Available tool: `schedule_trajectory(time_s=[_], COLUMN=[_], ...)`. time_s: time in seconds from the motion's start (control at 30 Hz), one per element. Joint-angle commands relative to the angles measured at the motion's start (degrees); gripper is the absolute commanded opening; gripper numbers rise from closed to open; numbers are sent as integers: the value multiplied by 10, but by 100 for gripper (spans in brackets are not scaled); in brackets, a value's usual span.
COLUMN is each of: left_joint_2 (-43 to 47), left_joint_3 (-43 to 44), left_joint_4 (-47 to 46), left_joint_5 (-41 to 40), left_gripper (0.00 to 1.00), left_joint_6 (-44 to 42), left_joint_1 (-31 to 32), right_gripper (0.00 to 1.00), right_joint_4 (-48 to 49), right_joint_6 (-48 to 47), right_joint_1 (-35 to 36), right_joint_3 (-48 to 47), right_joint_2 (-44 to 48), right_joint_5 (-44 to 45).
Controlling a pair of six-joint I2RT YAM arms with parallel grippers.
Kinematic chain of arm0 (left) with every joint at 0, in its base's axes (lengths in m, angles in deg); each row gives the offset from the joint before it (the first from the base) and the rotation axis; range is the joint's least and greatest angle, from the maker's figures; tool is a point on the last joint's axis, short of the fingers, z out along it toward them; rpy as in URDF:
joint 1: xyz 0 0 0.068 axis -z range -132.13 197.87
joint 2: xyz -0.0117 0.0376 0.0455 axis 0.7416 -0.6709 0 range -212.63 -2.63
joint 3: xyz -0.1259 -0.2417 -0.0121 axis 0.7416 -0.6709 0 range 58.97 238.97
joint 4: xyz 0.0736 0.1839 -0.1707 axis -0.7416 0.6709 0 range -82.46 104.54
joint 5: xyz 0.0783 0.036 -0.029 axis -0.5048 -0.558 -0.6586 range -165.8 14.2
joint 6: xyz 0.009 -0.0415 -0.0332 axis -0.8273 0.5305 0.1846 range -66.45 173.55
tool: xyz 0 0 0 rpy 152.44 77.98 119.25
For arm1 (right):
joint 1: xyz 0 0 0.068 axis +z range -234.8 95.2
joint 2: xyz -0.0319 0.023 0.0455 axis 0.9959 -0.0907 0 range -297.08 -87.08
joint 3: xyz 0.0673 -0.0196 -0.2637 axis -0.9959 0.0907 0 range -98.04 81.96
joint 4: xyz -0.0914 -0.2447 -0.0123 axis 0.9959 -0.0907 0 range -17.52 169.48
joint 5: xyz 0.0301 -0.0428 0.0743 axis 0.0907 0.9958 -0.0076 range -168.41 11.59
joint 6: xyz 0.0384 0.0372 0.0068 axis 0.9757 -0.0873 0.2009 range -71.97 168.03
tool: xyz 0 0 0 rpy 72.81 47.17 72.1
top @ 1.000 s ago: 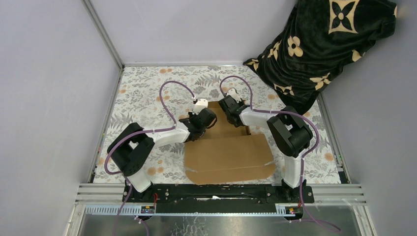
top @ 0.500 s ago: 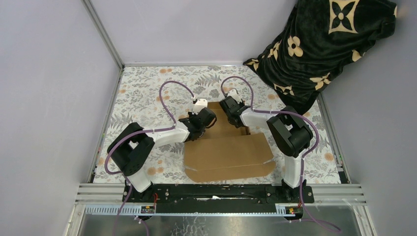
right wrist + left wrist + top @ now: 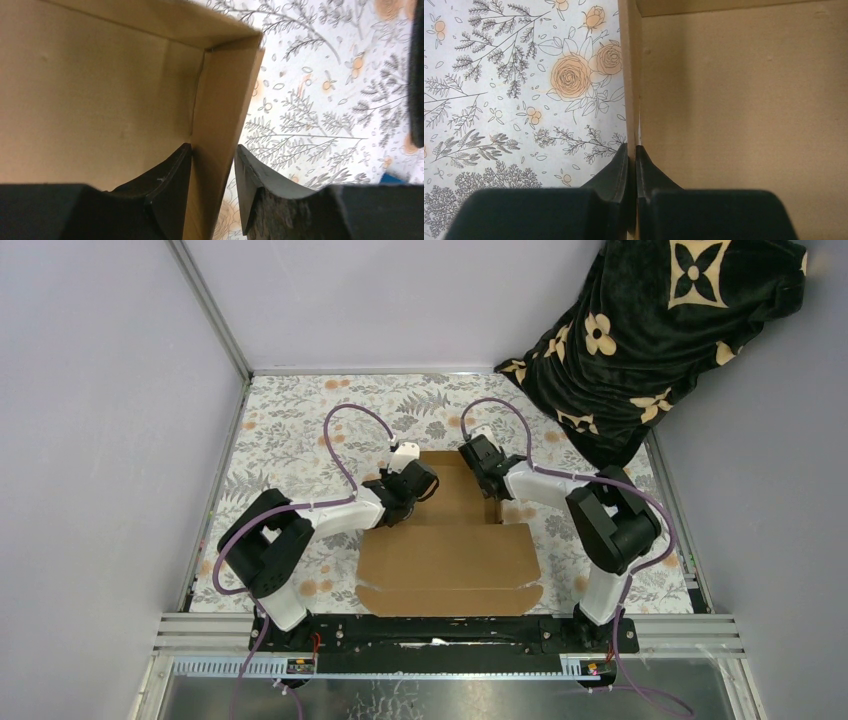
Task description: Fold the paper box
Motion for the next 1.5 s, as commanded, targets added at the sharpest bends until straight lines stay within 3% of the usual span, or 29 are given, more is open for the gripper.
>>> schedule_trajectory(time_s=[0.0, 0.1, 0.17, 0.2, 0.37, 0.43, 0.77, 1.0, 1.2, 1.47], left_joint_2=[1, 3, 3, 4, 7, 8, 6, -1, 0, -7], left_joint_3=[-12, -14, -16, -17, -20, -21, -14, -4, -2, 7], left_joint_4=[32, 31, 30, 29, 27, 26, 29, 33, 33, 36], left_joint_5=[-44, -44, -43, -43, -40, -39, -44, -45, -45, -41], left_gripper=[0, 0, 0, 0, 0, 0, 0, 0, 0, 0], left_joint_6=[-16, -15, -13, -12, -11, -11, -17, -22, -27, -26], left_joint_1=[-9, -9, -8, -8, -9, -9, -9, -11, -17, -17], right_gripper=[44, 42, 24, 20, 17, 0, 0, 0, 0, 0], right_joint_4=[-45, -55, -63, -65, -71, -74, -94, -77, -44, -53], right_joint_6=[38, 60, 71, 75, 78, 73, 12, 1, -3, -29], right_joint_1=[-9, -9, -9, -9, -9, -9, -9, -16, -49, -59], right_joint_3=[16, 28, 36, 40, 51, 43, 6, -7, 1, -21], right_joint_2=[43, 54, 58, 60, 57, 42, -21, -35, 3, -23], right_joint_5=[-65, -96, -105, -106, -85, -55, 148, 177, 119, 155])
